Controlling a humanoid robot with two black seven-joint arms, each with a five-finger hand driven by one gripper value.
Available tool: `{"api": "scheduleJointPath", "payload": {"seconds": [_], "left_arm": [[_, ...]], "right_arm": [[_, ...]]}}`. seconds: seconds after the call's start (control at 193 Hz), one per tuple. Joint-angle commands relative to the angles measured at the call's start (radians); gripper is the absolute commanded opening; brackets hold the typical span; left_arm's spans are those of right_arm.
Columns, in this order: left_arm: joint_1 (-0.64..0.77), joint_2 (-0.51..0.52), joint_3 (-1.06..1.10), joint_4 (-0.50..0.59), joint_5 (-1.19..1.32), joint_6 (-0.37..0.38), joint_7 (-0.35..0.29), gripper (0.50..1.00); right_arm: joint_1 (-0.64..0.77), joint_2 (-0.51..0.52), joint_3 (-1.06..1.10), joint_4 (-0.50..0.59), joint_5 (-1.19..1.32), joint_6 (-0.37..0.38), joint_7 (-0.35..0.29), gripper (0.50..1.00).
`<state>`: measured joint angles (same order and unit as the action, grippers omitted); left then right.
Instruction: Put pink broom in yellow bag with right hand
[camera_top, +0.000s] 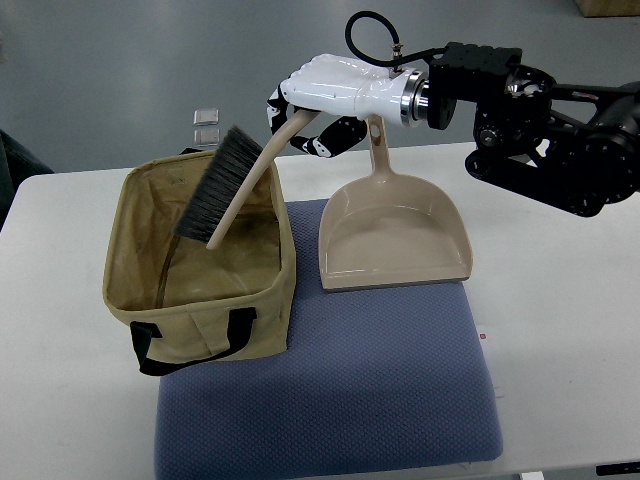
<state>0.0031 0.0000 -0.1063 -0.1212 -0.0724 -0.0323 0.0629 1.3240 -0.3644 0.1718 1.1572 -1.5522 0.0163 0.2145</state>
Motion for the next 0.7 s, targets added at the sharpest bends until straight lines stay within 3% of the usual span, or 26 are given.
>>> {"api": "scheduleJointPath", "payload": {"seconds": [0.0,0.124,0.348,0.586,0.695], "left_arm": [[0.0,0.0,0.0,0.0,0.0,0.0,0.0,1.0],[0.0,0.0,0.0,0.0,0.0,0.0,0.0,1.0],[0.0,0.0,0.0,0.0,0.0,0.0,0.0,1.0],[0.0,0.0,0.0,0.0,-0.001,0.0,0.0,1.0],[0.0,0.0,-0.001,0.0,0.0,0.0,0.0,1.0]], "right_arm": [[-0.022,0.001,0.011,-0.001,0.006,0.001,0.005,0.756],[-0.026,0.001,0.011,-0.001,0.014,-0.004,0.009,0.825],[-0.025,-0.014,0.075,0.006,0.095,0.005,0.008,0.827],[-0.137,-0.062,0.311,-0.007,0.376,0.123,-0.009,0.827],[-0.21,-0.074,0.419,-0.042,0.544,0.145,-0.052,0.827]]}}
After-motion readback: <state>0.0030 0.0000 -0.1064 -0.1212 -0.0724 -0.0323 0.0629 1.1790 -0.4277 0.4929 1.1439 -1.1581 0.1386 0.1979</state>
